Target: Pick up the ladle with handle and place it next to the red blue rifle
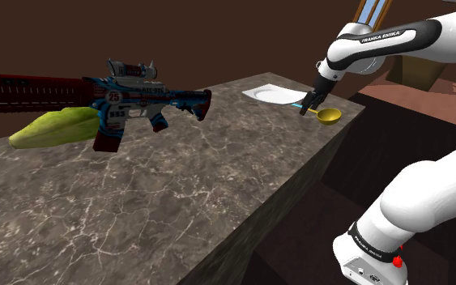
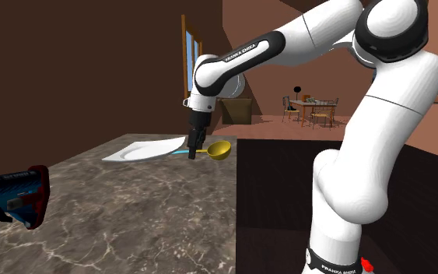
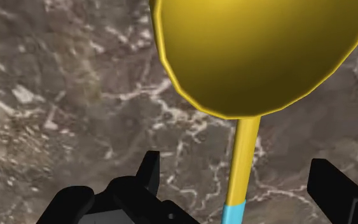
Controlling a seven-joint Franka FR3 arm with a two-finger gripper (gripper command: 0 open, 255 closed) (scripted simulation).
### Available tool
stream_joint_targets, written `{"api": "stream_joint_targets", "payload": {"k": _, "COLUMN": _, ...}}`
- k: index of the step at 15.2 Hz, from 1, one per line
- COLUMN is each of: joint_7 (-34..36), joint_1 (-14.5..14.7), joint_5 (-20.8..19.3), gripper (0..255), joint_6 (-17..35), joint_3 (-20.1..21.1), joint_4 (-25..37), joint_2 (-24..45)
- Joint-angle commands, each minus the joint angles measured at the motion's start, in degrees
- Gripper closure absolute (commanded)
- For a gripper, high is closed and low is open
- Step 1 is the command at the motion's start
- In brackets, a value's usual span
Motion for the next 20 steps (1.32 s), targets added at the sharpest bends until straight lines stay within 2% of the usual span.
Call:
{"api": "stream_joint_targets", "payload": {"k": 1, "joint_7": -0.01, "joint_1": 0.01, "joint_5": 0.01, "gripper": 0, "joint_6": 0.07, "joint_3": -0.01, "joint_4": -0.02, "joint_2": 0.04}}
{"api": "stream_joint_targets", "payload": {"k": 3, "joint_7": -0.01, "joint_1": 0.01, "joint_5": 0.01, "gripper": 0, "joint_6": 0.07, "joint_3": -0.01, "joint_4": -0.02, "joint_2": 0.04}}
{"api": "stream_joint_targets", "payload": {"k": 4, "joint_7": -0.01, "joint_1": 0.01, "joint_5": 0.01, "gripper": 255, "joint_6": 0.06, "joint_3": -0.01, "joint_4": -0.02, "joint_2": 0.03}}
{"api": "stream_joint_targets", "payload": {"k": 13, "joint_7": -0.01, "joint_1": 0.02, "joint_5": 0.01, "gripper": 255, "joint_6": 0.07, "joint_3": -0.02, "joint_4": -0.02, "joint_2": 0.03}}
{"api": "stream_joint_targets", "payload": {"k": 20, "joint_7": 0.83, "joint_1": -0.01, "joint_5": -0.27, "gripper": 255, "joint_6": -5.51, "joint_3": 0.67, "joint_4": 4.29, "joint_2": -1.31}}
